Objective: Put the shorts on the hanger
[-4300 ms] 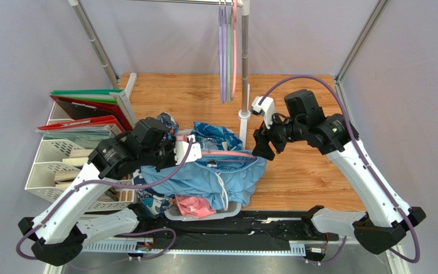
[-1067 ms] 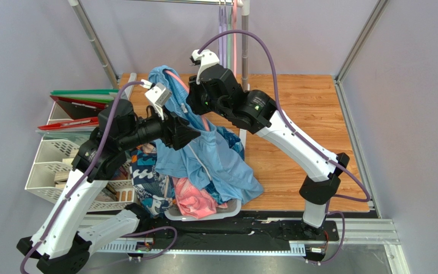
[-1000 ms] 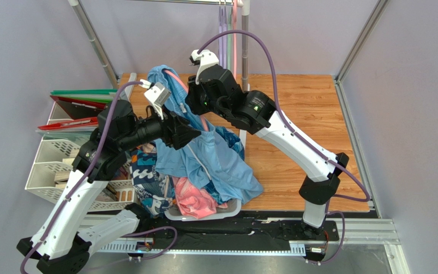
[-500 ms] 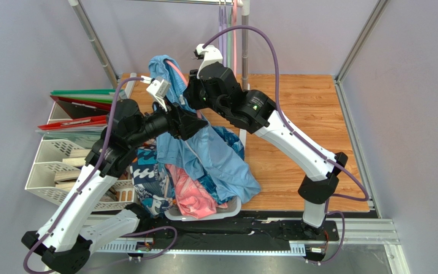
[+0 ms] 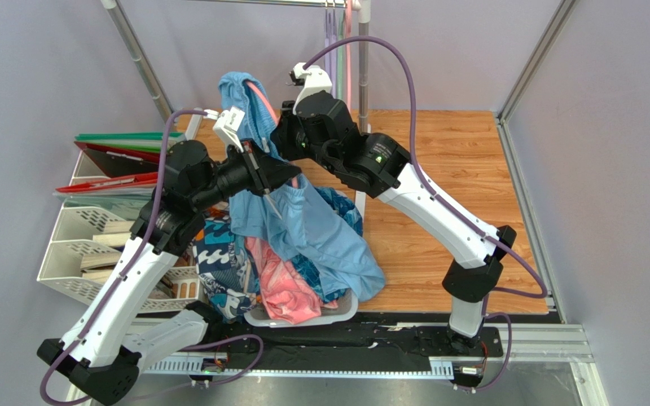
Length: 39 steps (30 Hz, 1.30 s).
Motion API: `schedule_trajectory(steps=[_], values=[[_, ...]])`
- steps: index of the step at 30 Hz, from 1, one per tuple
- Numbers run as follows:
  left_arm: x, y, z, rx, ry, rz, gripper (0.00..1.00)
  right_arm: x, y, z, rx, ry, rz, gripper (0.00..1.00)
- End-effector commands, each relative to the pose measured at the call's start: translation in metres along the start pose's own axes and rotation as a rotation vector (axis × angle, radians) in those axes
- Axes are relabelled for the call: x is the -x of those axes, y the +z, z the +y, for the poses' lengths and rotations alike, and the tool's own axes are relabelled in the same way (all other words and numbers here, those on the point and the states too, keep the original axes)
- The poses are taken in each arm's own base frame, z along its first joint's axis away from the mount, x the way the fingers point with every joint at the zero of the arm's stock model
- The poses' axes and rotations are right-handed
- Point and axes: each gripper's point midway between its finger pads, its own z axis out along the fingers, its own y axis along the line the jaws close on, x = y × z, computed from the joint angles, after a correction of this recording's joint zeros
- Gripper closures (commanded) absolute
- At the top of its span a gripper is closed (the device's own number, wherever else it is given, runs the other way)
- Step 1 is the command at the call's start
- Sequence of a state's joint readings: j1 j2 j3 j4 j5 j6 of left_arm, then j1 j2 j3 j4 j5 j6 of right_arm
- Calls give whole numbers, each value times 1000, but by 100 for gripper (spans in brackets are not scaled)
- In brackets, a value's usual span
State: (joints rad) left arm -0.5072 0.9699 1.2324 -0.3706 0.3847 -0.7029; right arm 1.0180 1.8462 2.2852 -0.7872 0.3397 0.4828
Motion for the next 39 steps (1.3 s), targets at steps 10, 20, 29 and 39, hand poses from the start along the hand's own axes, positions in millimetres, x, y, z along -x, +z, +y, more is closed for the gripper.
schedule_trajectory(steps=[10, 20, 29, 39], values=[[57, -23, -17, -14, -151, -131, 100, 82, -44, 35, 161, 70, -257, 46], [121, -33, -44, -41, -168, -284, 100, 143, -119, 19, 167, 34, -469, 10], [192, -24, -50, -74, -194, -440, 100, 163, -166, -6, 117, -11, -563, 9], [275, -13, -44, -106, -173, -611, 100, 157, -176, -21, 80, -47, -565, 10]])
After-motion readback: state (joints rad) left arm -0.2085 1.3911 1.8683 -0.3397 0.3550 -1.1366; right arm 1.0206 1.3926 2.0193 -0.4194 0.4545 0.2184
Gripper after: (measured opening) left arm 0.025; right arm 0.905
